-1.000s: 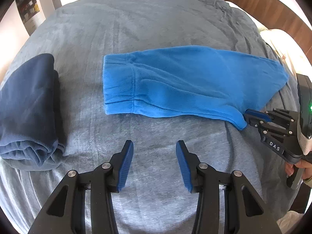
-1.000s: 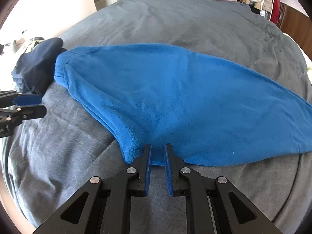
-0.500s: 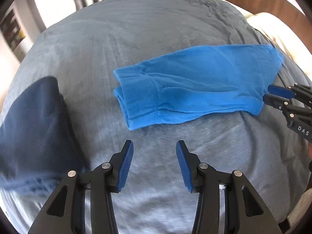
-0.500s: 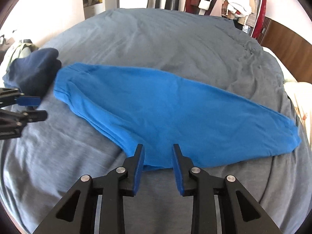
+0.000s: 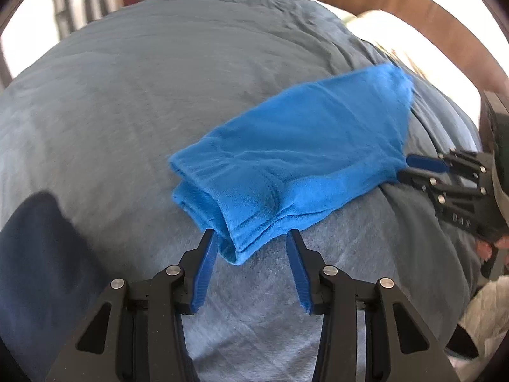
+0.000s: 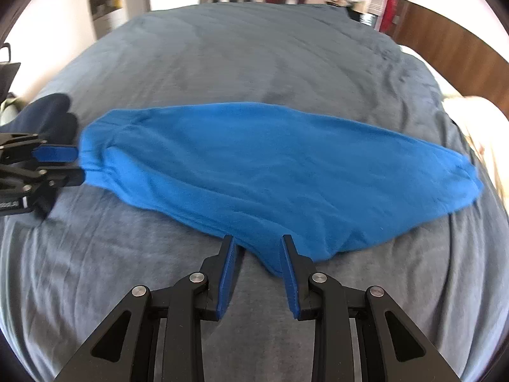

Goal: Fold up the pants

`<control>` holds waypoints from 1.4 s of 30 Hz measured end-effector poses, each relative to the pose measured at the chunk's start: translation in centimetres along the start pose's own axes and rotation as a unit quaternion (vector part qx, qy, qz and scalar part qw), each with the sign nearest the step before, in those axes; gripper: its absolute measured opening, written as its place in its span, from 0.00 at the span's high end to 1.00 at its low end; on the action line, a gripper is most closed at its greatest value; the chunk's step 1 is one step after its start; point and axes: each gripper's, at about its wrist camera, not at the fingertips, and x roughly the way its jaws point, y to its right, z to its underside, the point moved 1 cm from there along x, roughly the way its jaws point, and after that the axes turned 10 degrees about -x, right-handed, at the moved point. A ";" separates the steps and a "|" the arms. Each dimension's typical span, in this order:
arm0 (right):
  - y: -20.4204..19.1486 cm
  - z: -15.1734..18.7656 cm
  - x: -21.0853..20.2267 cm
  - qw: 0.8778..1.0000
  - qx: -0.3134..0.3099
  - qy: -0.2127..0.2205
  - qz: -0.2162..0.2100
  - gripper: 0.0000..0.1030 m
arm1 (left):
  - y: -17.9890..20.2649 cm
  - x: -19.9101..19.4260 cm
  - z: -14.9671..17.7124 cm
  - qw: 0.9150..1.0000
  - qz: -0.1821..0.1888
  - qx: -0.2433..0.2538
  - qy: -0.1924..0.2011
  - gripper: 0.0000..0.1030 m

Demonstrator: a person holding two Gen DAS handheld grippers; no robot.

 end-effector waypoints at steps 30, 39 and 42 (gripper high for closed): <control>-10.1 -7.4 1.8 0.990 0.002 0.086 -0.111 0.88 | -3.8 2.1 -0.1 0.987 0.122 0.001 -0.108 0.90; -11.6 -6.7 4.3 0.990 -0.009 0.048 -0.132 0.88 | -3.9 3.2 0.4 0.985 0.117 -0.002 -0.124 0.90; -11.5 -6.3 5.0 0.990 -0.004 0.035 -0.140 0.88 | -3.7 3.5 0.5 0.985 0.113 -0.001 -0.128 0.90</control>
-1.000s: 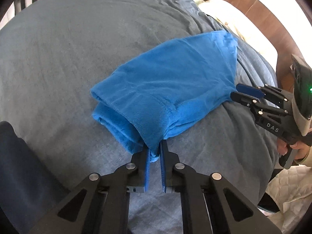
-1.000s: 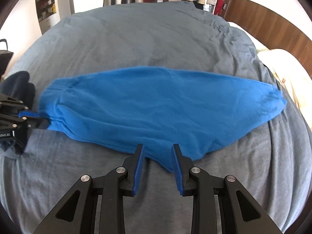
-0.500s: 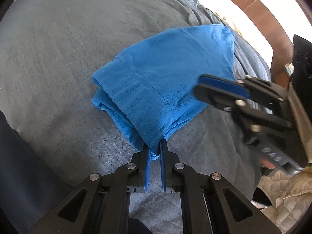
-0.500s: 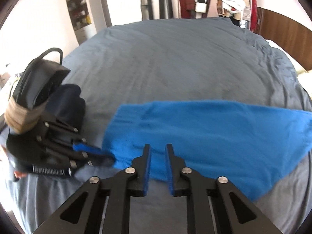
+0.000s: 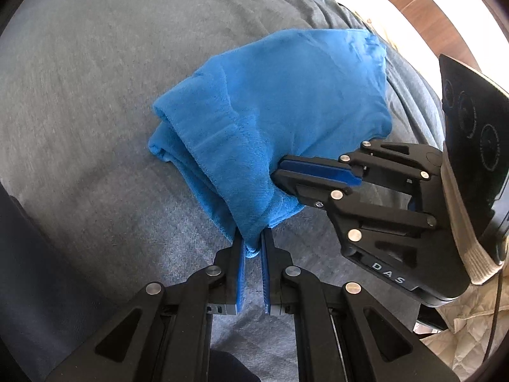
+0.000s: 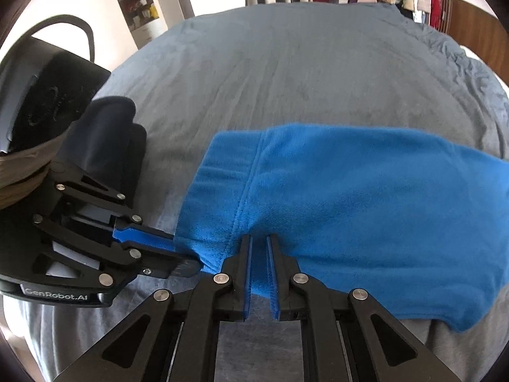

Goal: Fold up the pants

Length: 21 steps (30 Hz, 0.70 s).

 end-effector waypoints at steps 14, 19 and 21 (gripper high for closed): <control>-0.1 0.4 0.2 1.000 -0.011 -0.009 0.006 0.88 | 1.0 -2.8 -0.4 0.997 -0.041 -0.048 0.048 0.73; -0.2 0.3 -0.5 1.000 -0.006 0.002 0.008 0.88 | 1.2 -3.5 -1.9 0.992 -0.070 -0.050 0.096 0.74; 0.1 0.2 -1.2 1.000 0.001 0.007 0.010 0.88 | 1.2 -3.7 -3.0 0.989 -0.066 -0.054 0.117 0.74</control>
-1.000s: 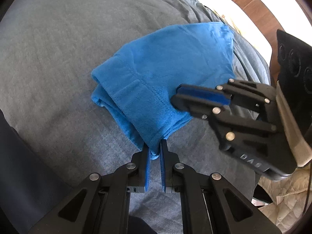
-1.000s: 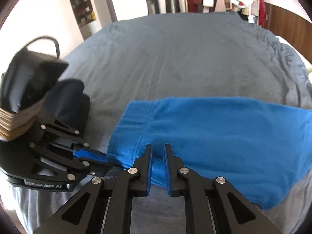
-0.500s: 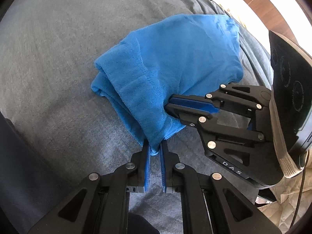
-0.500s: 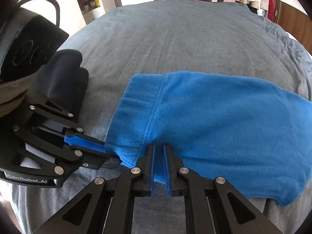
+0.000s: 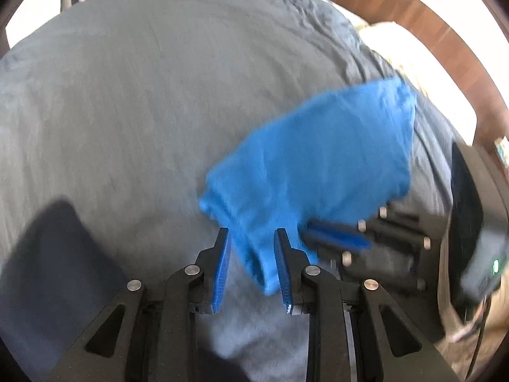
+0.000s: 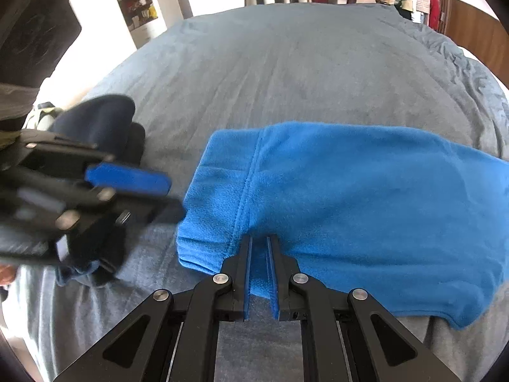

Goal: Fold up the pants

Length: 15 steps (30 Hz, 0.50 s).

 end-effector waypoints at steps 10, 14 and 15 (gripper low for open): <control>0.8 -0.1 -1.7 0.999 0.031 0.011 0.008 0.87 | -0.3 4.1 -2.9 0.999 -0.044 -0.027 -0.008 0.74; 1.3 -0.3 -2.2 0.999 0.047 0.016 0.018 0.84 | -0.1 3.8 -2.5 0.998 -0.055 -0.028 0.001 0.74; 1.5 -0.3 -2.6 0.998 0.052 0.019 0.023 0.82 | -0.1 3.3 -2.5 0.998 -0.060 -0.030 0.008 0.74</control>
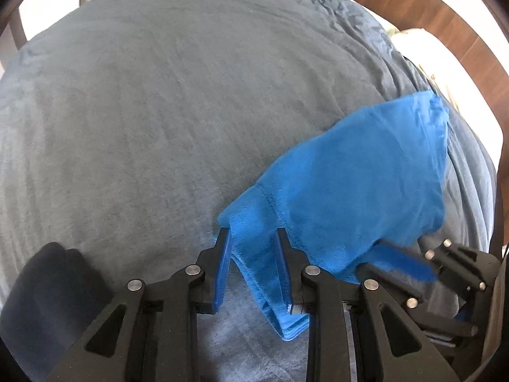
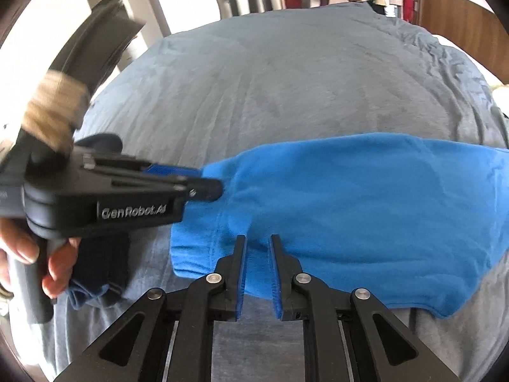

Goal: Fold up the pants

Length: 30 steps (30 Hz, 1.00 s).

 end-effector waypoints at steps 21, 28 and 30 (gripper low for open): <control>6.1 -1.3 -13.0 0.995 0.036 0.072 0.063 0.52 | 11.0 -11.4 3.7 0.994 -0.002 0.055 0.098 0.49; 10.7 0.4 -17.0 0.990 0.064 0.088 0.092 0.49 | 17.1 -11.9 3.4 0.989 0.016 0.085 0.117 0.45; 12.5 1.0 -17.5 0.988 0.070 0.087 0.102 0.49 | 19.1 -11.1 3.5 0.990 0.020 0.089 0.112 0.45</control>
